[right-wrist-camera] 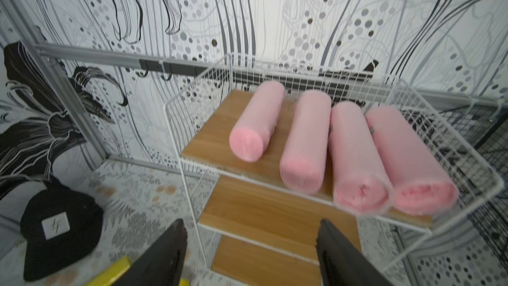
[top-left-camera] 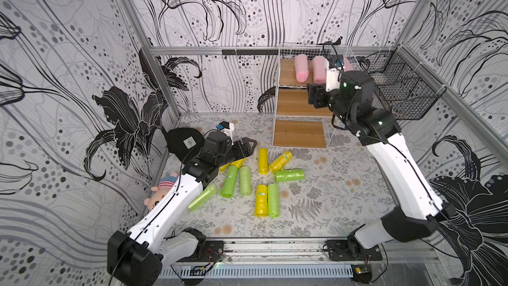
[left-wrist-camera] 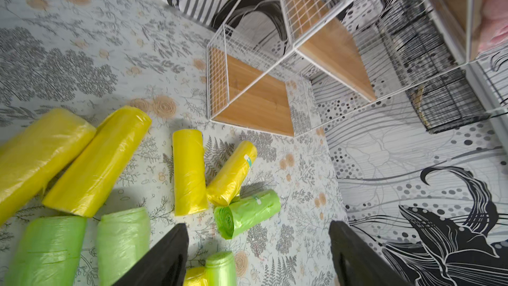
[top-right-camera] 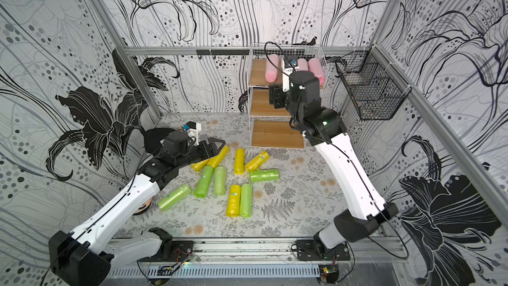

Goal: Sort the rolls of trash bags by color and place them on the shelf
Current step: Place the roll of trash bags on the shelf, then pick up the roll of trash bags from the center of the board.

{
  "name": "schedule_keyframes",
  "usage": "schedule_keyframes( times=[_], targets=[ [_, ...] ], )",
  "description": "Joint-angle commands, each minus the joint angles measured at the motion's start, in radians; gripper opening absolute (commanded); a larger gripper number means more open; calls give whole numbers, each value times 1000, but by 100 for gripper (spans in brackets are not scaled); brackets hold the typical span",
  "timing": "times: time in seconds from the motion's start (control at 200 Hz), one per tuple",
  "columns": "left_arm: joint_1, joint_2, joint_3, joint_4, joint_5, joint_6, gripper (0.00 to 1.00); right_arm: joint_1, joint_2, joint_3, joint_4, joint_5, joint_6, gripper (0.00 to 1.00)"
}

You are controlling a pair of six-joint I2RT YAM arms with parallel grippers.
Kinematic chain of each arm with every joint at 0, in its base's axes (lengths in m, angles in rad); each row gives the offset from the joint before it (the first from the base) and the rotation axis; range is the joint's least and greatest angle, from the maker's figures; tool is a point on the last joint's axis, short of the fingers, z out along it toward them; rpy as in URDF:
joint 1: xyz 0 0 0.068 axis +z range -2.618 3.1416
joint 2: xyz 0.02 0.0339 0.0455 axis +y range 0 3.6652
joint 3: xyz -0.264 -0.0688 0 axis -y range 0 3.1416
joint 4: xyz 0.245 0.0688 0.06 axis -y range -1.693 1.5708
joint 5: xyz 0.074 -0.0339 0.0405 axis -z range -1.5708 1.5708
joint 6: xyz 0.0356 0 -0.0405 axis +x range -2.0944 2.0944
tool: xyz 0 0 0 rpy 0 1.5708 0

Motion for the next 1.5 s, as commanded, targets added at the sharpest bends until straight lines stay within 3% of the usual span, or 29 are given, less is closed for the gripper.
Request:
schedule_keyframes(
  times=[0.0,0.155,0.32,0.486,0.656,0.836,1.021,1.232,1.372,1.492],
  targets=[
    [-44,49,11,-41,-18,67,82,12,-132,-217,-122,-57,57,78],
    [-138,173,46,-106,-80,115,80,13,-267,-541,-140,-152,134,78],
    [-247,329,131,-145,-108,201,80,13,-293,-807,-73,-254,168,78],
    [-253,418,98,-2,37,58,76,-35,-221,-963,46,-389,189,78],
    [-245,455,44,85,21,-27,75,-131,-132,-1066,229,-587,265,78],
    [-235,455,31,72,-13,-18,75,-142,33,-1014,303,-654,233,74],
    [-207,421,-6,68,-31,-6,75,-141,140,-962,347,-585,178,77],
    [-205,409,-21,69,-37,9,76,-134,259,-868,263,-613,93,76],
    [-205,385,-39,66,-55,18,76,-134,244,-915,200,-641,99,75],
    [-205,369,-42,56,-69,31,76,-134,137,-1012,198,-724,157,73]
  ],
)
